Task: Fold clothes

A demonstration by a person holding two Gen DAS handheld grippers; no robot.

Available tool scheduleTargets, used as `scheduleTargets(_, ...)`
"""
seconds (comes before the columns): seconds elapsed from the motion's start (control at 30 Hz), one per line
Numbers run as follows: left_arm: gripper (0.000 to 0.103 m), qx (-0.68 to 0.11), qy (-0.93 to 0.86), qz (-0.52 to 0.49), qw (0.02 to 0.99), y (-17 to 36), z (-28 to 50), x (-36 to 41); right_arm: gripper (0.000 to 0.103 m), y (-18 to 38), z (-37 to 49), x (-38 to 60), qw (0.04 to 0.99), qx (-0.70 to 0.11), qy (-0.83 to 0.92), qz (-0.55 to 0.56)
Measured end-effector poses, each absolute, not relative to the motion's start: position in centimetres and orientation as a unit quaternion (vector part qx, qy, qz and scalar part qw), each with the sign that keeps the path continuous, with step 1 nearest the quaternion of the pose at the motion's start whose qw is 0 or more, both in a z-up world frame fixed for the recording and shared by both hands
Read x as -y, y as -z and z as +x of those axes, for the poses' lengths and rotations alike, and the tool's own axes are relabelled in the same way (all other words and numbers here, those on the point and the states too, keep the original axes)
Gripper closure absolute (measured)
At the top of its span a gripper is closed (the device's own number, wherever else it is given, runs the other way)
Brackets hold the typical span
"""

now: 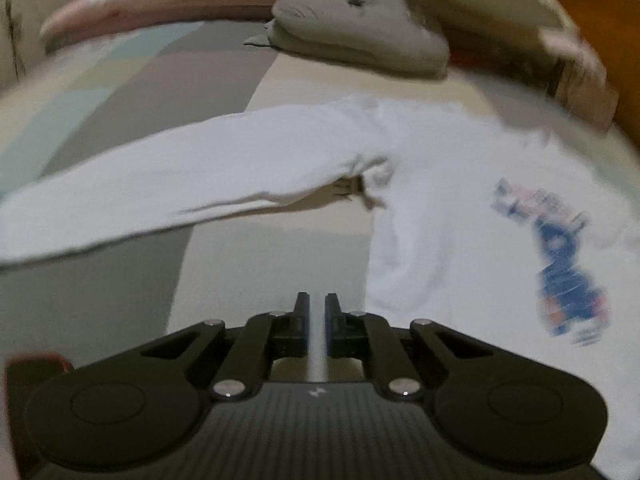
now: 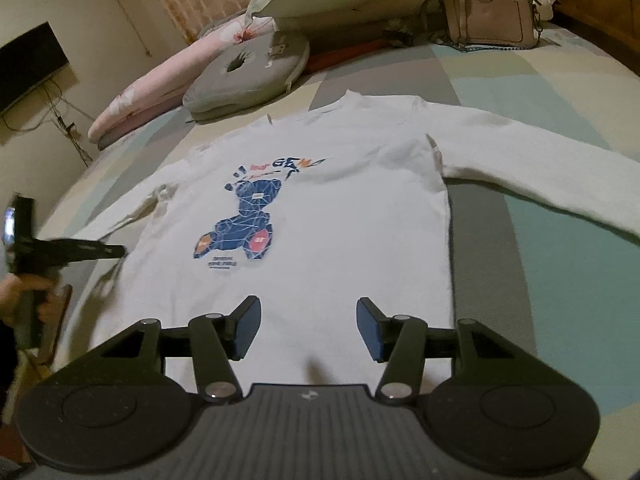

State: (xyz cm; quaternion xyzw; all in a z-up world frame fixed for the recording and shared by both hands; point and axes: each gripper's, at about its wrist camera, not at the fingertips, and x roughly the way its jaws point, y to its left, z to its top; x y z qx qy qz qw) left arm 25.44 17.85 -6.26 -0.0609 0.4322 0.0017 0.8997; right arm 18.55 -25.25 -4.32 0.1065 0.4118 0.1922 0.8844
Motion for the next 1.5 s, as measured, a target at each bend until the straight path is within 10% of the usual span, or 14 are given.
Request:
scheduleTargets(0.47,0.078,-0.508,0.113,-0.003,0.854,7.1,18.9,-14.1,0.032,7.8,18.7,24.0,0.871,-0.452,-0.188,-0.04)
scheduleTargets(0.9,0.052,-0.426,0.164,0.092,0.885,7.3,19.0,-3.8,0.02,8.0,19.3,18.0,0.885,-0.389,-0.229,-0.116)
scheduleTargets(1.03,0.034,-0.438,0.147,0.078,0.883,8.9,15.8,-6.0,0.0,9.3,17.9,21.2,0.883,-0.404,-0.218,-0.099)
scheduleTargets(1.5,0.031,-0.439,0.167,0.118,0.875,8.4,14.2,-3.9,0.001,8.3,16.0,16.4,0.879,-0.372,-0.276,-0.113)
